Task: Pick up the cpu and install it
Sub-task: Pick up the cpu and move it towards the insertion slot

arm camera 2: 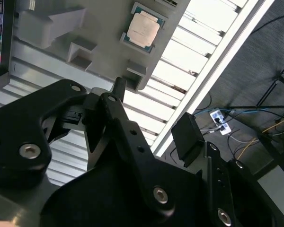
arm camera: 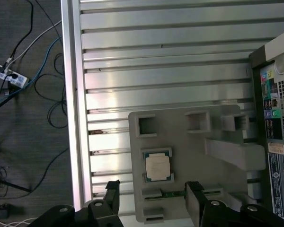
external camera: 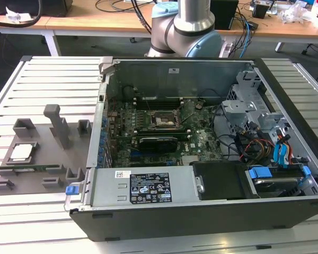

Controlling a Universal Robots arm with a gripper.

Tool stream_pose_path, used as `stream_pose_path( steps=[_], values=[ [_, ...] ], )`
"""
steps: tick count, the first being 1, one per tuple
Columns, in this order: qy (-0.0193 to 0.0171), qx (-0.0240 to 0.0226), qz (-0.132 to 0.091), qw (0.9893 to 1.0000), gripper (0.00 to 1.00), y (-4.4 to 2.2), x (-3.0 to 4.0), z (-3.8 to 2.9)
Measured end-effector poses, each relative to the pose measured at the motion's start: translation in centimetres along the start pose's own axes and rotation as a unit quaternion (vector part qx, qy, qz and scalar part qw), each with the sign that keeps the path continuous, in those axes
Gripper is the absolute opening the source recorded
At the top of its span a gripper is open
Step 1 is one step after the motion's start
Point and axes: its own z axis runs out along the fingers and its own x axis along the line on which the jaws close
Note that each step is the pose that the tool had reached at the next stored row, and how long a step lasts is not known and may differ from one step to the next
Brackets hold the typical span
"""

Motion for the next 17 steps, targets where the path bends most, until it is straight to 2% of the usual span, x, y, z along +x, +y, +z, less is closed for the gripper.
stream_pose_path(
  steps=[17],
  values=[
    [0.0, 0.0, 0.0, 1.0, 0.66, -0.07, 0.03, 1.49]
  ],
)
